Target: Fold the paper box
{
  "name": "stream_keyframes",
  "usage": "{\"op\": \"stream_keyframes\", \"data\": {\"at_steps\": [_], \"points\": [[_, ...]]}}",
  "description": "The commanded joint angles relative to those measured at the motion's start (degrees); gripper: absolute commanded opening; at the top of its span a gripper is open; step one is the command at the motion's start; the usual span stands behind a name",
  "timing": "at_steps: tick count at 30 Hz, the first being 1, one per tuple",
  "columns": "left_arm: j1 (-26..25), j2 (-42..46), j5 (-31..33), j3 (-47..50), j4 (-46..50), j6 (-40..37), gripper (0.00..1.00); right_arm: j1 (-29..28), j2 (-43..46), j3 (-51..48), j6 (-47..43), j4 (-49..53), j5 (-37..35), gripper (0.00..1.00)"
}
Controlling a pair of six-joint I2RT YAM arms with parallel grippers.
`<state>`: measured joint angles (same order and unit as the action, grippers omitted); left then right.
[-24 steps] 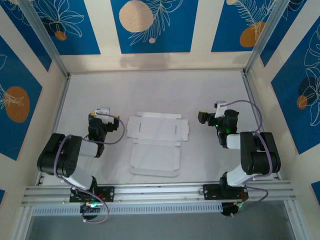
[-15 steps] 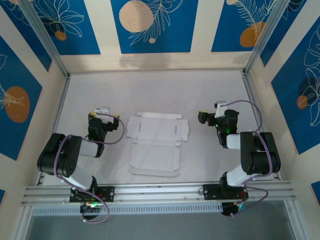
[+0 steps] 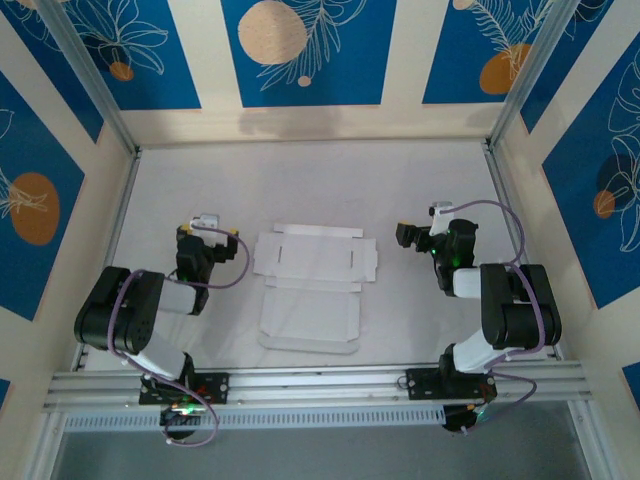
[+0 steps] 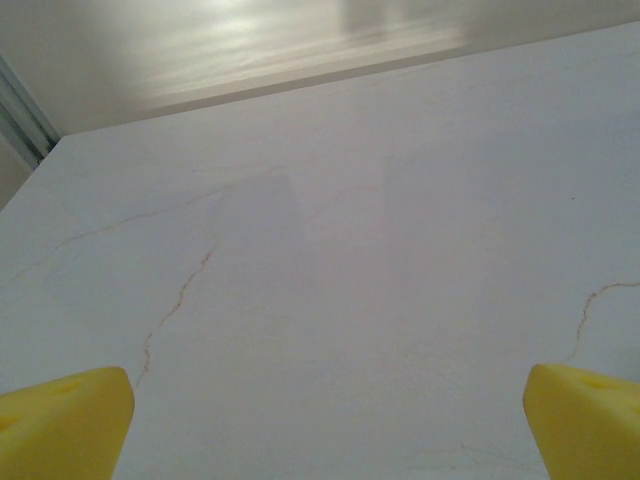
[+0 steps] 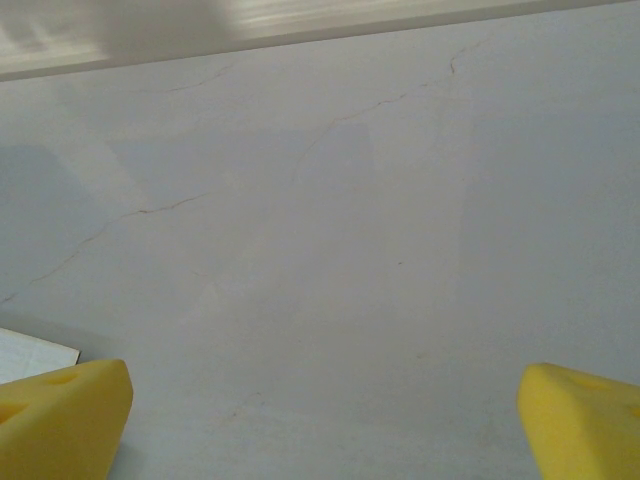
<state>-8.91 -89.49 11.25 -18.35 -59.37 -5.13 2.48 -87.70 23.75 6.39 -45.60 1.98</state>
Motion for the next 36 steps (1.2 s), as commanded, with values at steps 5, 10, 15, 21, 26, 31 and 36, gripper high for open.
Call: {"op": "stream_keyframes", "data": {"at_steps": [5,10,15,21,26,31,36], "points": [[0.10,0.06,0.33,0.13,-0.69,-0.53,1.00,-0.01,0.48,0.00,-0.68,-0.80,0.83,0.99],[1.10,0.03,-0.67,-0.82,1.32,0.25,1.00,-0.36,0.43,0.15,-0.77,-0.58,0.17,0.99],[-0.33,9.24,3.85,-1.60,9.66,-0.31,1.00,-1.02,7.49,4.51,-0.76,12.15,-0.84,0.99],[-6.96,26.92,1.09,-7.27,20.66,-7.08,1.00,-11.52,21.25,14.63,-1.75,33.75,-8.33,0.99],[-16.00,36.95,-1.85,-20.78,45.78,4.03,1.00,-24.88,29.83,25.41,-1.12,46.52,-13.66,0.99],[-18.60,38.50,8.52,-40.54,83.64,29.80,1.00,-27.99,30.81,46.90,20.52,74.89,-20.01,0.99],[-18.64,42.55,4.21,-42.20,91.72,36.28,1.00,-15.45,34.39,44.47,27.83,71.08,-0.03,0.99]]}}
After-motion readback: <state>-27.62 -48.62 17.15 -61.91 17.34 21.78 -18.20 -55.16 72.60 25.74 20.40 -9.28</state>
